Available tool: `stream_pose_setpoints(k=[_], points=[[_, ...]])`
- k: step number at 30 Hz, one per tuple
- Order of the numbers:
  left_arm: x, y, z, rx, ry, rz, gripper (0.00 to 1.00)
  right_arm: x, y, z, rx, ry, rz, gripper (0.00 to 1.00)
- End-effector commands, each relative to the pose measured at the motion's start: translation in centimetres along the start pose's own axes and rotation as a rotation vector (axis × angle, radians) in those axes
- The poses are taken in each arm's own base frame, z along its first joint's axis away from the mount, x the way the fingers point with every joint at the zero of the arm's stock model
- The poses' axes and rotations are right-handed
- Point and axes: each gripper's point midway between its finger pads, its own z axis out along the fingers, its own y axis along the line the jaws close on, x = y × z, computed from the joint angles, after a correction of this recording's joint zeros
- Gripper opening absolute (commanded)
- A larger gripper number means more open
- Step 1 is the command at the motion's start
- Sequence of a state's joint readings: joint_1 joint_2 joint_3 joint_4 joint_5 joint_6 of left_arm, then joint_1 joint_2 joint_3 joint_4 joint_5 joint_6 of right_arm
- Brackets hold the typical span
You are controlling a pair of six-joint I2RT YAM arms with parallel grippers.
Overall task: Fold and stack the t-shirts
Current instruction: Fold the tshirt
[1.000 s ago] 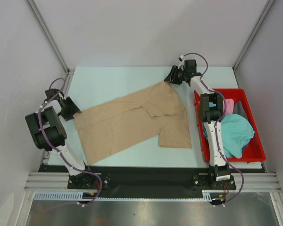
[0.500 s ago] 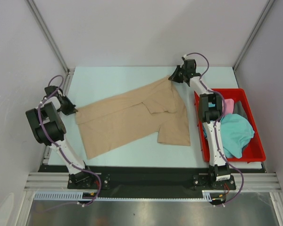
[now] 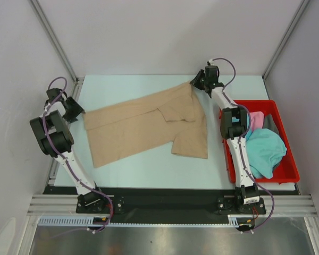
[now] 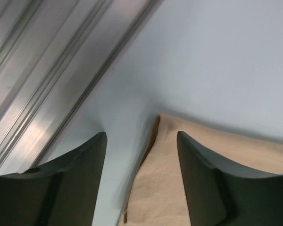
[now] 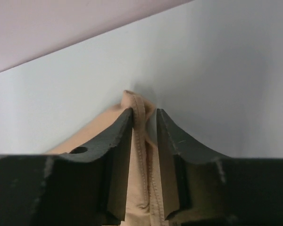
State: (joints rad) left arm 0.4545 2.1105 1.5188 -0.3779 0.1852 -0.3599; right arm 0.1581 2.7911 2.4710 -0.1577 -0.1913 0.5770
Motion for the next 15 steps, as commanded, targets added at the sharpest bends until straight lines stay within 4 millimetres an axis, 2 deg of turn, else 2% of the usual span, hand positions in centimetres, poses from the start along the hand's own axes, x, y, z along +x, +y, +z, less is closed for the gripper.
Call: stream_pose_setpoints(k=[1,2,3,6,7,8,9,10,11,12,13,14,15], points=[[-1.8,1.0,-2.5,-0.069,-0.066,-0.023,0.69,-5.3,0.0,-1.9,0.056,-0.107,-0.018,0.33],[-1.2,1.1,-2.8,-0.074,-0.056,-0.022,0.72,-6.4,0.9,-3.3,0.059,-0.105,-0.028,0.38],[-0.6,1.2,-3.3,-0.081,-0.048,-0.025,0.77,-6.5,0.8,-4.0,0.071,-0.093,-0.037,0.48],[2.1,1.1,-5.4,-0.079,-0.022,-0.032,0.77,-7.7,2.2,-7.6,0.125,-0.063,-0.101,0.62],[3.7,1.3,-6.6,-0.084,-0.013,-0.03,0.77,-7.1,1.9,-8.3,0.155,-0.039,-0.104,0.63],[4.4,1.1,-7.4,-0.079,-0.017,-0.031,0.76,-6.3,1.8,-9.2,0.173,0.003,-0.102,0.63],[5.3,1.0,-8.0,-0.07,-0.016,-0.039,0.75,-7.4,3.6,-11.2,0.152,-0.002,-0.108,0.64],[7.6,1.3,-8.3,-0.079,0.017,-0.039,0.75,-6.6,3.9,-11.9,0.157,0.025,-0.111,0.64],[7.7,0.9,-10.3,-0.074,-0.011,-0.033,0.74,-4.6,3.2,-12.8,0.19,0.085,-0.103,0.64],[8.4,1.0,-11.0,-0.083,-0.015,-0.037,0.73,-5.0,4.4,-14.5,0.176,0.088,-0.109,0.64],[10.1,1.2,-11.6,-0.083,0.004,-0.039,0.73,-4.2,4.9,-15.4,0.177,0.112,-0.119,0.62],[10.4,0.5,-13.2,-0.06,-0.021,-0.034,0.72,-3.2,4.9,-16.3,0.195,0.143,-0.123,0.59],[11.0,-0.1,-14.1,-0.033,-0.023,-0.031,0.72,-0.9,3.8,-16.8,0.214,0.204,-0.128,0.54]])
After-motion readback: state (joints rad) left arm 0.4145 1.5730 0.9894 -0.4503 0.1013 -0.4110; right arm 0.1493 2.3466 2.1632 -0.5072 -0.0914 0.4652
